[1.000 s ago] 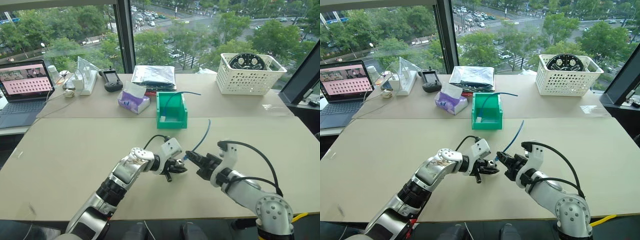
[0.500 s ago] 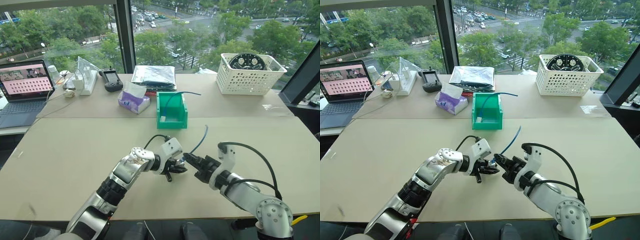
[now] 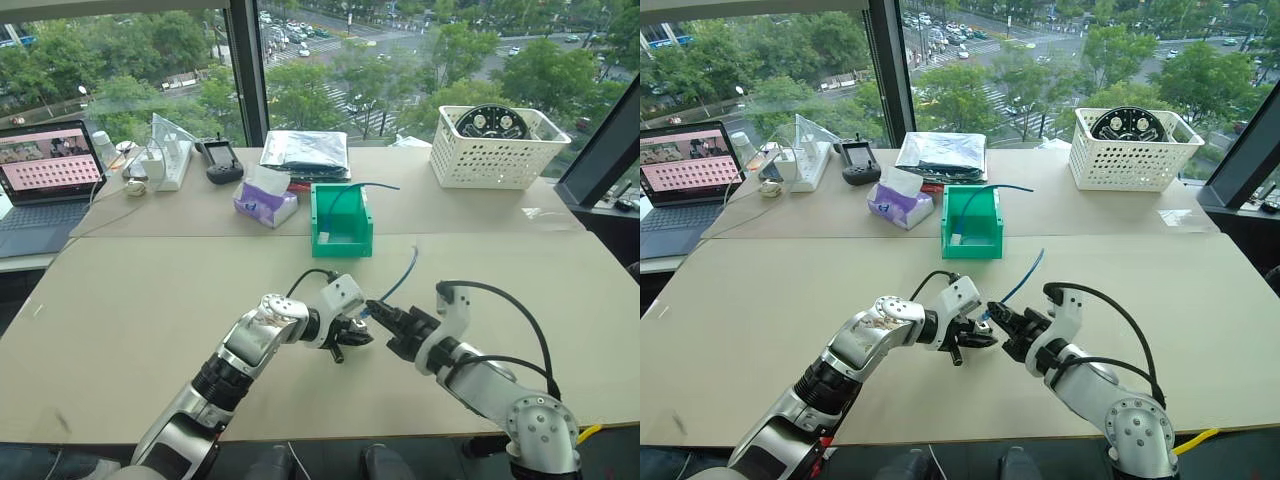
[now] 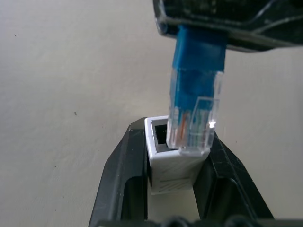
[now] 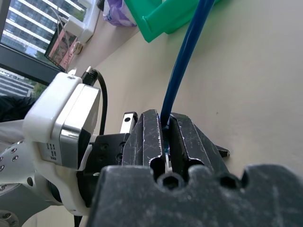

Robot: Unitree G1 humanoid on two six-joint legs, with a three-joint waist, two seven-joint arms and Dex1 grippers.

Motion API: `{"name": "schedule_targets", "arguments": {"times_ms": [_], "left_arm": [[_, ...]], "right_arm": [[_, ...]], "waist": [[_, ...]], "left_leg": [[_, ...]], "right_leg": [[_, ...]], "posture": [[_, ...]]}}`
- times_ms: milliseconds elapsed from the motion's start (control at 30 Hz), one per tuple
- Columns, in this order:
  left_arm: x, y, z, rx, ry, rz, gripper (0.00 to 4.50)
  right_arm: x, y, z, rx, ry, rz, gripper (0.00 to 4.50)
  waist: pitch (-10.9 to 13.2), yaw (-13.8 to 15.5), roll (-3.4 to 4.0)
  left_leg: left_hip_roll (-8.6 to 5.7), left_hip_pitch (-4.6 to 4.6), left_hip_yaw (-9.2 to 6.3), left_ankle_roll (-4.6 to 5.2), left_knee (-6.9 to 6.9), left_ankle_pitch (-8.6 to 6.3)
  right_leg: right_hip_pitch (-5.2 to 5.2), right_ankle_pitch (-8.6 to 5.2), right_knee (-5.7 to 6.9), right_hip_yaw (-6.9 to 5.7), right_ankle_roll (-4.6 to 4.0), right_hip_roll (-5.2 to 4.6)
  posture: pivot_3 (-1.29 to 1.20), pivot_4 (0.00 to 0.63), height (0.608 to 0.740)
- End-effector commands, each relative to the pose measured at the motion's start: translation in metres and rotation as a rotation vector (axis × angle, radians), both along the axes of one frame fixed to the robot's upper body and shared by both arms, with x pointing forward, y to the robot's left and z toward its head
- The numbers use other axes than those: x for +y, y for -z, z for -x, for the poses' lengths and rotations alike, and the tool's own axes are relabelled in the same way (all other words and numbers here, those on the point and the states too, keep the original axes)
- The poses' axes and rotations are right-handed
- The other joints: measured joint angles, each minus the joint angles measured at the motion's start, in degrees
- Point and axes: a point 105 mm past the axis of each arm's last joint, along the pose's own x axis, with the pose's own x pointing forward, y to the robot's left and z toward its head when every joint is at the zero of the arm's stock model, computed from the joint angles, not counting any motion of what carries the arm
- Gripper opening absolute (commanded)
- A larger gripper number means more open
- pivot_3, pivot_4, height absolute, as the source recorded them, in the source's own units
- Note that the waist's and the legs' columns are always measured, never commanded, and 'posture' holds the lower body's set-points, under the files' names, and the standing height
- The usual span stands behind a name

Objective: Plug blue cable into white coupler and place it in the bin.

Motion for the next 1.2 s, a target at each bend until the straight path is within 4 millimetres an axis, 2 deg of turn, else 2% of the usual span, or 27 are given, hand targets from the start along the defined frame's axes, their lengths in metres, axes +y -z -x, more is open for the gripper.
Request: {"name": "schedule_targets", "arguments": {"times_ms": [33, 500, 800, 1200], "left_arm": [[0.003, 0.001, 0.0, 0.002, -0.017, -0.008, 0.76], [0.002, -0.001, 0.001, 0.015, -0.023, 0.004, 0.76], [-0.005, -0.012, 0.003, 0.057, -0.028, 0.029, 0.76], [-0.004, -0.013, 0.003, 0.065, -0.039, 0.014, 0.76]], "right_arm": [[0.0, -0.009, 0.0, -0.033, 0.003, -0.024, 0.0], [-0.004, 0.005, 0.002, 0.002, 0.0, 0.073, 0.0], [0.009, 0.009, 0.003, -0.01, -0.087, 0.158, 0.0], [0.011, 0.01, 0.005, -0.052, -0.139, 0.292, 0.0]], "waist": [[0.0, 0.0, 0.0], [0.0, 0.0, 0.0], [0.0, 0.0, 0.0], [0.0, 0.0, 0.0]], "left_leg": [[0.0, 0.0, 0.0, 0.0, 0.0, 0.0], [0.0, 0.01, 0.0, 0.0, 0.0, 0.0], [0.0, 0.0, -0.01, 0.0, 0.0, 0.0], [0.0, 0.01, 0.01, 0.0, -0.01, 0.0]], "right_leg": [[0.0, 0.0, 0.0, 0.0, 0.0, 0.0], [0.01, 0.0, 0.0, 0.0, 0.0, 0.0], [0.0, -0.01, 0.0, -0.01, 0.0, 0.0], [0.01, -0.01, -0.01, 0.0, 0.01, 0.0]], "posture": [[0.0, 0.15, 0.728], [0.0, 0.15, 0.728], [0.0, 0.15, 0.728], [0.0, 0.15, 0.728]]}}
